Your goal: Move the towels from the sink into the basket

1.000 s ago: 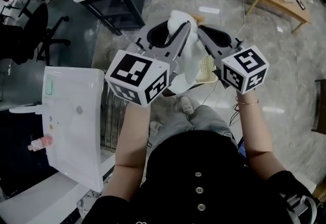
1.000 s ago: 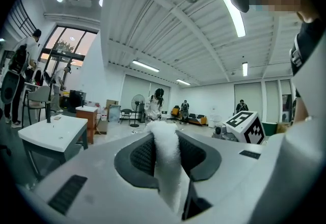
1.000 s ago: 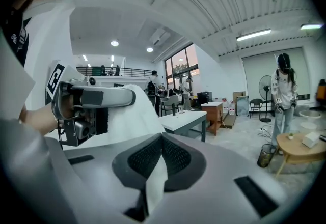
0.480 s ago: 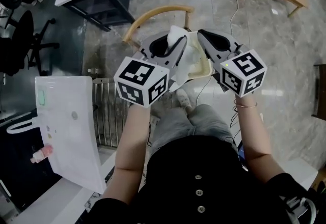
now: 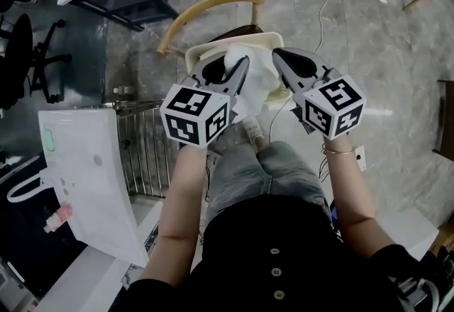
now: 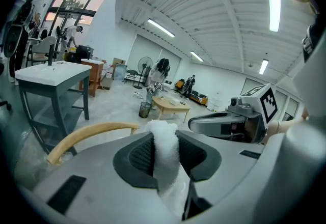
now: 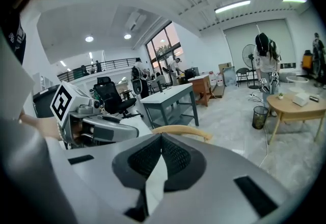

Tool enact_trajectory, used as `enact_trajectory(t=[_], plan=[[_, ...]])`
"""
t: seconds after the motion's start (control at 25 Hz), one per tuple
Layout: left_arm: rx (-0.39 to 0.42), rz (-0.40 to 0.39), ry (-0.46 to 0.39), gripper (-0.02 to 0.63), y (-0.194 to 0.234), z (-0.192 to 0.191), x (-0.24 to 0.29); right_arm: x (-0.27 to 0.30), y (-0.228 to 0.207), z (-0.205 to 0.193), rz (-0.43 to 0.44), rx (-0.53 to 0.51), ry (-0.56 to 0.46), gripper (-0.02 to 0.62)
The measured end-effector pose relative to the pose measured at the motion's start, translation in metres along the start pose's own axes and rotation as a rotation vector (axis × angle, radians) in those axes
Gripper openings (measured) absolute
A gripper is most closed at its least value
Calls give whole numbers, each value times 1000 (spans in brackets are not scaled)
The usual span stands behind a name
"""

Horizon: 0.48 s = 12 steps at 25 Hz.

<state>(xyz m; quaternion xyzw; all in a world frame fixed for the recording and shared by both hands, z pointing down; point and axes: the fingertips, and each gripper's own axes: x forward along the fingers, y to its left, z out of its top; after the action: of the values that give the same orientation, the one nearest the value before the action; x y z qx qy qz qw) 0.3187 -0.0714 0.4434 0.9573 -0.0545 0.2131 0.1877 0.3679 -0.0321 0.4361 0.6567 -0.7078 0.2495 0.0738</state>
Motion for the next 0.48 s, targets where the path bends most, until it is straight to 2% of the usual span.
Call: enact_trajectory(t=[0.4,0.48], plan=[[-61,102,90,103,39,-47,14,18,-10,-24,10,55,41,2],[-80,123,101,123,45,-53,14,21,-10,-26,10,58,45,2]])
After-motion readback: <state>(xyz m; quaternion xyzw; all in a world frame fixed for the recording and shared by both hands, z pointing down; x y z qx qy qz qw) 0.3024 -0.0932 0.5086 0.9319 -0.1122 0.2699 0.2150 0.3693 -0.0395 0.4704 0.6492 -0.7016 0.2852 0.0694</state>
